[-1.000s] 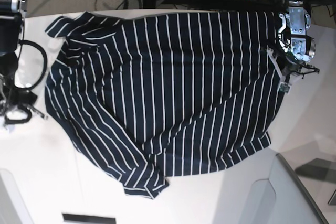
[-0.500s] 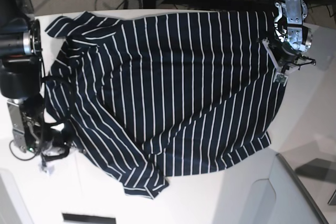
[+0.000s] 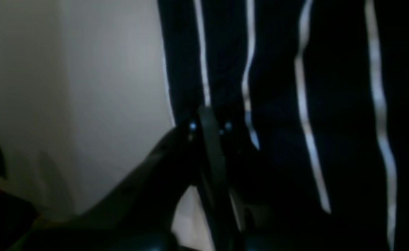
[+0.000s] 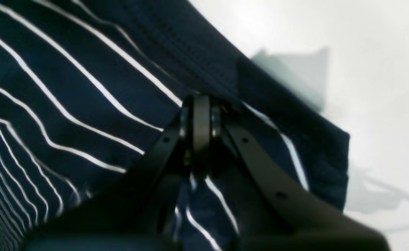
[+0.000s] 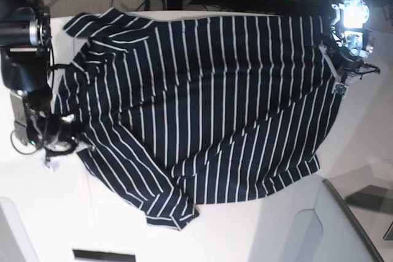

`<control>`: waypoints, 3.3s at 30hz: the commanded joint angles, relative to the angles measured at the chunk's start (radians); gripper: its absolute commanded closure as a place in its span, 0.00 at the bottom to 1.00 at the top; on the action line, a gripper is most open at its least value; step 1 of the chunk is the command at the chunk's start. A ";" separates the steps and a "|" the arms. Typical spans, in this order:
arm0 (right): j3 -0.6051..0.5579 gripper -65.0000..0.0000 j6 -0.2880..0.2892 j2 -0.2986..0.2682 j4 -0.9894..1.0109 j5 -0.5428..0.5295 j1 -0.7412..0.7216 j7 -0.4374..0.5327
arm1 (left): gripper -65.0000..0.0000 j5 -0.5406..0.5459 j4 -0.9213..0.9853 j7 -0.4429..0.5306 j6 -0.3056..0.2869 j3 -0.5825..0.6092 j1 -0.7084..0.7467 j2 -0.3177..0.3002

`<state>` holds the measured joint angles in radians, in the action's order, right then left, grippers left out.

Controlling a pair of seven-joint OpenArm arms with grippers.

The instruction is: Layout the t-shirt on the table in an organized manner, then fold the t-shirt properly

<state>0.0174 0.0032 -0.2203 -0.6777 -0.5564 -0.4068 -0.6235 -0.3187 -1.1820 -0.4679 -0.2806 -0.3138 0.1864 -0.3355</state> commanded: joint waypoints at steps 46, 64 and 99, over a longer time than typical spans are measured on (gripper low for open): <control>0.008 0.40 0.119 0.174 0.023 0.022 -0.111 -0.003 | 1.00 -0.009 0.164 -0.015 -0.013 -0.141 -0.161 -0.035; 0.006 1.00 0.119 0.181 0.020 0.023 -0.114 -0.005 | 1.00 -0.009 0.184 -0.013 -0.013 -0.137 -0.166 -0.037; 0.000 0.30 -0.288 0.088 -0.267 0.019 -0.033 0.121 | 1.00 -0.001 0.061 -0.018 0.034 -0.233 -0.244 -0.029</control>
<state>0.0174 -0.2939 -0.1284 -0.9260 -0.5335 -0.4053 -0.5228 -0.3176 -1.1042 -0.5007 -0.2577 -0.5434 -0.0463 -0.3496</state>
